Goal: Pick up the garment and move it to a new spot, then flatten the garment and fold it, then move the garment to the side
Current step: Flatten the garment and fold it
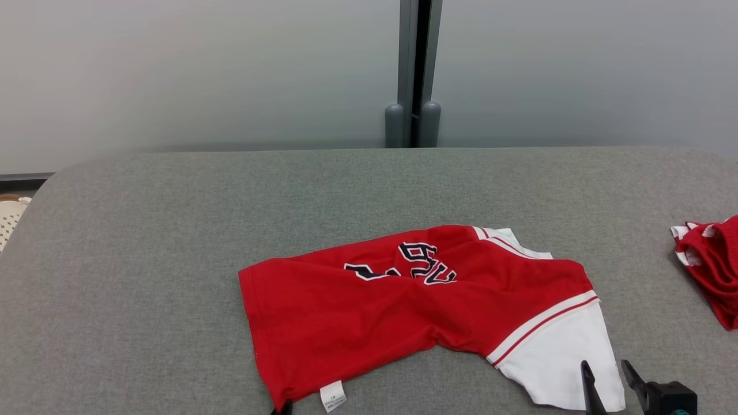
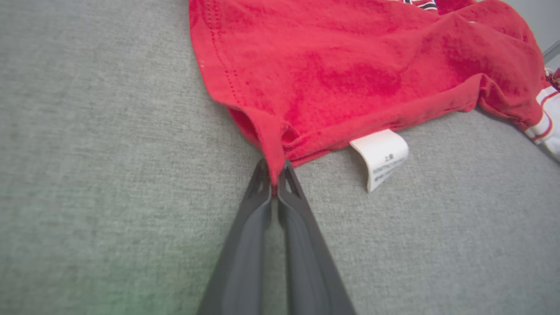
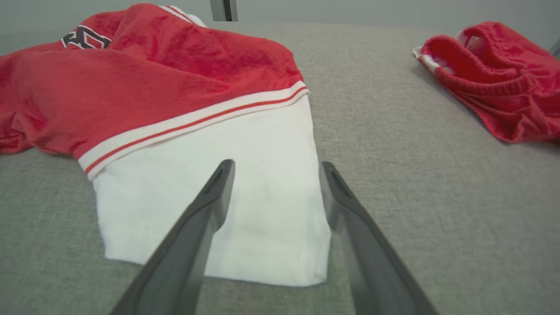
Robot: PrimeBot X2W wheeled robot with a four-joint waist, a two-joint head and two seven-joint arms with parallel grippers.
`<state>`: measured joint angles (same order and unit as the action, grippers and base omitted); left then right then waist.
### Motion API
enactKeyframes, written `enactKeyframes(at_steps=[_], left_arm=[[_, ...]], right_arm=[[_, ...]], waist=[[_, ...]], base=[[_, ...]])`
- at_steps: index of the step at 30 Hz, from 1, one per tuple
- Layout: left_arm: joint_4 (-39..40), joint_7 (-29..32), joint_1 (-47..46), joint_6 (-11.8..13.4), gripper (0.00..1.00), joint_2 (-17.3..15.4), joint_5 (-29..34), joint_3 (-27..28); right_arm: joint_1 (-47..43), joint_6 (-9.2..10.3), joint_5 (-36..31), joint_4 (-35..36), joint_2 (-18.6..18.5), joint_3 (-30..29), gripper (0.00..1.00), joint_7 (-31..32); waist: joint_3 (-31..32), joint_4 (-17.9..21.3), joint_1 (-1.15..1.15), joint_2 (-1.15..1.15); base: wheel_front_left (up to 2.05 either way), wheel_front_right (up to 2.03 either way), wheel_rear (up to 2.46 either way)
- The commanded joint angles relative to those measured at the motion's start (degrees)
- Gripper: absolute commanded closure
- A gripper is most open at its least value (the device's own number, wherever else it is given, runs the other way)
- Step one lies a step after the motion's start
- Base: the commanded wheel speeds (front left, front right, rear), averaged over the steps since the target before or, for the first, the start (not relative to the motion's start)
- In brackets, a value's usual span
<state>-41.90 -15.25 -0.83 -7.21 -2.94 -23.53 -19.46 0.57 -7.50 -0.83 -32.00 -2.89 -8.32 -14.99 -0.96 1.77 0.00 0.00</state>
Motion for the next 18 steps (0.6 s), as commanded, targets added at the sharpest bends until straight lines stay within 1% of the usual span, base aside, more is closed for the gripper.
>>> enactKeyframes(at_steps=[1,7,11,13,14,15,18], left_arm=[[-0.5,0.2,-0.7,-0.5,1.00,0.1,-0.1,-0.3],[-0.4,0.2,-1.2,-0.3,1.00,0.0,0.2,-0.5],[-0.4,0.2,-1.3,-0.3,1.00,0.0,0.4,-0.6],[-0.3,0.2,-1.2,-0.3,1.00,0.0,0.2,-0.5],[-0.2,0.2,-1.2,-0.3,1.00,0.0,0.3,-0.4],[-0.1,0.2,-1.1,-0.3,1.00,0.0,0.2,-0.3],[0.9,0.2,-0.8,-0.3,1.00,0.0,0.5,0.5]], right_arm=[[0.8,0.02,0.3,-0.6,-0.1,-0.7,0.00,-0.2],[1.8,0.02,-1.3,-5.0,-0.1,-2.6,0.00,-0.2],[2.7,0.05,-2.9,-10.9,-0.1,-4.4,0.00,0.0],[2.9,0.04,-3.0,-14.8,0.0,-4.3,0.00,0.4],[3.4,0.05,-3.0,-17.9,0.1,-3.9,0.82,0.6],[3.7,0.04,-2.5,-19.1,0.1,-3.7,1.00,0.6],[4.5,0.01,-1.3,-20.3,0.3,-3.1,1.00,0.7]], waist=[[-0.2,-0.1,0.00,0.00],[-0.8,-0.5,0.00,0.00],[-0.8,-1.0,0.00,0.00],[-0.7,-1.2,0.00,0.00],[-0.6,-1.3,0.00,0.00],[-0.6,-1.3,0.00,0.00],[-0.3,-1.4,0.00,0.00]], base=[[0.00,0.00,0.00],[0.00,0.00,0.00],[0.00,0.00,0.00],[0.00,0.00,0.00],[0.00,0.00,0.00],[0.00,0.00,0.00],[0.00,0.00,0.00]])
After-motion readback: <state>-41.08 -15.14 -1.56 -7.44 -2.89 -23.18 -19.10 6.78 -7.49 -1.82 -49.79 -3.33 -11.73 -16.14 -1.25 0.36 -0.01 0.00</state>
